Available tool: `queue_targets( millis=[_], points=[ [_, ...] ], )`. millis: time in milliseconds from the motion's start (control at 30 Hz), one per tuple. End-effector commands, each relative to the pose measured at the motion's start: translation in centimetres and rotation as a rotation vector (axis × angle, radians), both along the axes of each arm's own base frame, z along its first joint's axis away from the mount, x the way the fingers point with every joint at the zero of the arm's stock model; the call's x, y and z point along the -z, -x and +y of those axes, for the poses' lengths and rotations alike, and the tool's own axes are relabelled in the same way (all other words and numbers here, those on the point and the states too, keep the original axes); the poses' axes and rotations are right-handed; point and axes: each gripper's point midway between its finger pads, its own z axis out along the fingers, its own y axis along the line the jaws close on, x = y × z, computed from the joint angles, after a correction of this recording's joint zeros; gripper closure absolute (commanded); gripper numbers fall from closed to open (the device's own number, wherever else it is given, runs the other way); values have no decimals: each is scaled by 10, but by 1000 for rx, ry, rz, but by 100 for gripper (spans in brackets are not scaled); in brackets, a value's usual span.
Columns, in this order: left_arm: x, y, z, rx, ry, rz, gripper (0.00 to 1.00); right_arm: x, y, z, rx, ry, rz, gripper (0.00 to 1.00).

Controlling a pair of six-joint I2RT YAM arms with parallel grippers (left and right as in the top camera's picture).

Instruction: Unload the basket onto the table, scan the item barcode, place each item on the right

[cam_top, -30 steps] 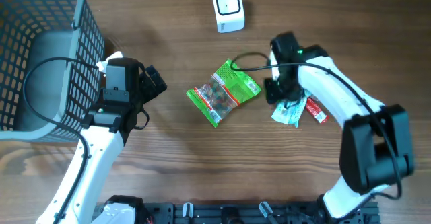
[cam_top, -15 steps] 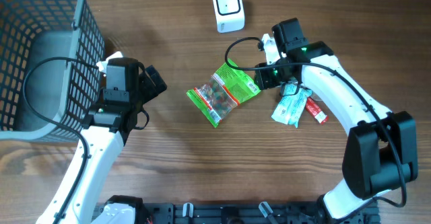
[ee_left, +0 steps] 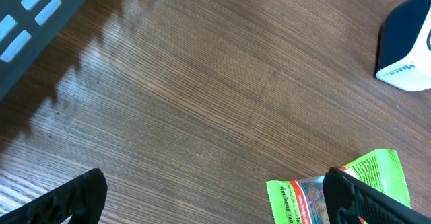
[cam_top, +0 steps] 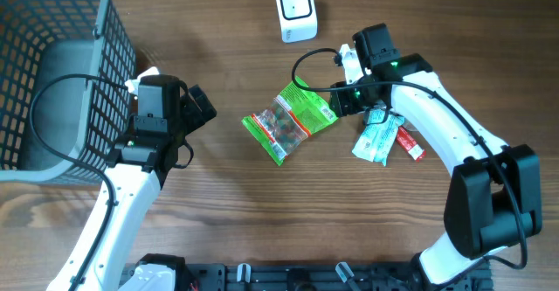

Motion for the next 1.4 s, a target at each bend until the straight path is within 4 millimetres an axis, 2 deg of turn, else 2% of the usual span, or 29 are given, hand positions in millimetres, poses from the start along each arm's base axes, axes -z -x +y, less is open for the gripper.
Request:
queue_targets(
  millis=[0,33,267,333,400,433,467,567,633,800,967,1067,1167,1233,1367],
  points=[
    [-5,-2,2,0,-11,-14,0,-9,-3,6,-19,-22,-28,40],
    [-5,-2,2,0,-11,-14,0,-9,-4,6,-19,-23,-33,38],
    [-9,-7,0,3,7,-38,0,-9,-4,6,-19,-23,-31,39],
    [-14,-12,-22,84,104,-66,0,-10,-4,9,-32,-41,-34,39],
    [-9,-3,-37,143,169,-22,1,-12,-3,13,-67,-56,-40,39],
    [-8,0,-44,169,197,-7,35,-12,-3,13,-73,-57,-41,40],
    [2,12,-60,197,264,48,96,-12,-3,13,-75,-57,-42,39],
    [23,22,-77,206,275,108,96,-11,-2,14,-81,-57,-38,39],
    [43,25,-95,249,257,161,96,-10,1,24,-145,-103,-34,40],
    [92,12,-124,277,262,230,96,4,-7,30,-172,-120,-41,39],
    [127,5,-137,294,257,259,96,32,-26,36,-178,-124,-62,24],
    [139,4,-145,312,253,265,96,33,-34,39,-159,-141,-83,21],
    [150,7,-145,306,248,294,96,41,-35,43,-134,-167,-63,21],
    [156,10,-144,303,244,314,96,49,-23,56,-154,-250,8,21],
    [156,10,-144,303,244,314,96,65,-3,59,-42,-290,173,22]
  ],
)
